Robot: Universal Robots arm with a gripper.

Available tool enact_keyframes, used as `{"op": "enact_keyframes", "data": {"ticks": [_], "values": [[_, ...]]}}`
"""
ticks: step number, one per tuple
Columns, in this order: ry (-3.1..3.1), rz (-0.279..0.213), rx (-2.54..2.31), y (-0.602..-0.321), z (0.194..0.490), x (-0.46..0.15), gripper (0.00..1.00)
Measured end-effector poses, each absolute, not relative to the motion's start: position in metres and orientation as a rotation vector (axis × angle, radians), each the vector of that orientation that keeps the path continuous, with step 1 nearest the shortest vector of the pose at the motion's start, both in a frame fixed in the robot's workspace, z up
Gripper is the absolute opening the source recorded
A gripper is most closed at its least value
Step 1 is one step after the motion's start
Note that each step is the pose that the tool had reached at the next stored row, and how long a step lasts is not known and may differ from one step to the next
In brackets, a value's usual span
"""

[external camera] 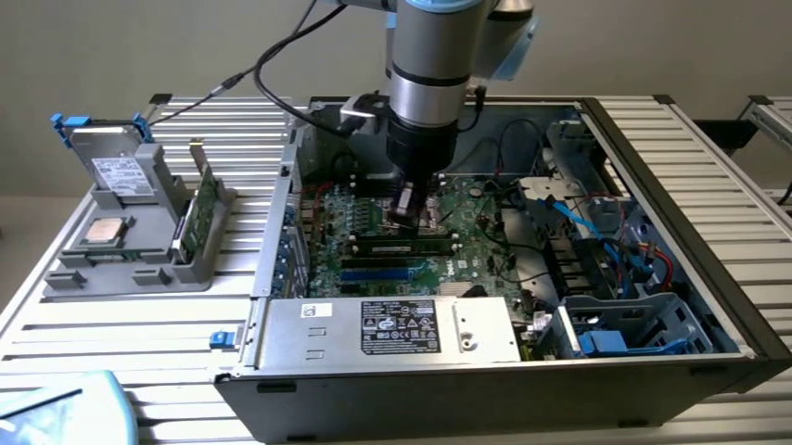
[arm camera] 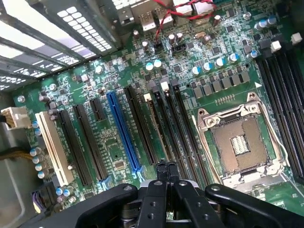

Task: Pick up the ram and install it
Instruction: 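Press down the ram until it locks into place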

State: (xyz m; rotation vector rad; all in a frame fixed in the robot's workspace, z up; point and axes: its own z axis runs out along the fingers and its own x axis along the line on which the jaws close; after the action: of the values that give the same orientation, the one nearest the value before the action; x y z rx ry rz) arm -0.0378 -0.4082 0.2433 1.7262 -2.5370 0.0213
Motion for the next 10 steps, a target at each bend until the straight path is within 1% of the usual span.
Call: {"op": "enact_keyframes", "data": {"ticks": [10], "values": [[-2.678,0.016,1.505,-0.4082,0.2433,-0.0378,0.11]]}}
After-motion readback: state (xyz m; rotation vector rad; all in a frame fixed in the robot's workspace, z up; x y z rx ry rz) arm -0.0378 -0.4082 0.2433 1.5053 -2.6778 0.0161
